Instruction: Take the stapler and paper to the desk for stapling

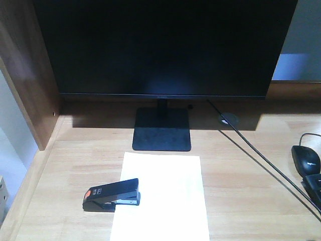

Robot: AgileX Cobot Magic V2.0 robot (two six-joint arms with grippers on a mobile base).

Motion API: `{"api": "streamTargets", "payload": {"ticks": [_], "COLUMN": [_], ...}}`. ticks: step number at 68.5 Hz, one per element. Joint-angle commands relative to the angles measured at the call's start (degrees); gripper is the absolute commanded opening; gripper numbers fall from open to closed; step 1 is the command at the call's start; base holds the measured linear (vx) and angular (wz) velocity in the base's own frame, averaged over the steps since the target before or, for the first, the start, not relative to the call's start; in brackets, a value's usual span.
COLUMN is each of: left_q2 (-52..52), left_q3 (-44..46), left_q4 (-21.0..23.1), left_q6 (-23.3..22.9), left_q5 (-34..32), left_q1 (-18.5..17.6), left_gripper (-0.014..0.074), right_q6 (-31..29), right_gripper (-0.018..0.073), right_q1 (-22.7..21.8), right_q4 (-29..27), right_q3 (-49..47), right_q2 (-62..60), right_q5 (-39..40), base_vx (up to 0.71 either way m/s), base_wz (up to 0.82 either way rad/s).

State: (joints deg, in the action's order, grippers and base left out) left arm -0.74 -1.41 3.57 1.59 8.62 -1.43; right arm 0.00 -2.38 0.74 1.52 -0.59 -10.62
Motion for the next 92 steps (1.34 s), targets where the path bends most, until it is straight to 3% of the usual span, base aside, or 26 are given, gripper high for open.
{"api": "streamTargets", "payload": {"ticks": [1,92], "left_q2": [-0.83,-0.83], "left_q3": [-0.57,-0.57], "left_q4": [0.48,0.48], "left_q6": [-0.56,-0.56], "left_q5": [-4.75,-4.75], "left_q1": [0.1,0.1], "left_gripper": [-0.0006,-0.0006], "right_q6": [-0.58,0.0], "right_gripper": [-0.001,-0.001], "right_q1": [-0.44,-0.44], "right_q4": [0.73,-0.24], "right_q3": [0.29,0.29], "right_q2": [-0.57,-0.57], "right_q5": [4.81,4.97], "base_vx": [0.0,0.0], "base_wz": [0.0,0.0]}}
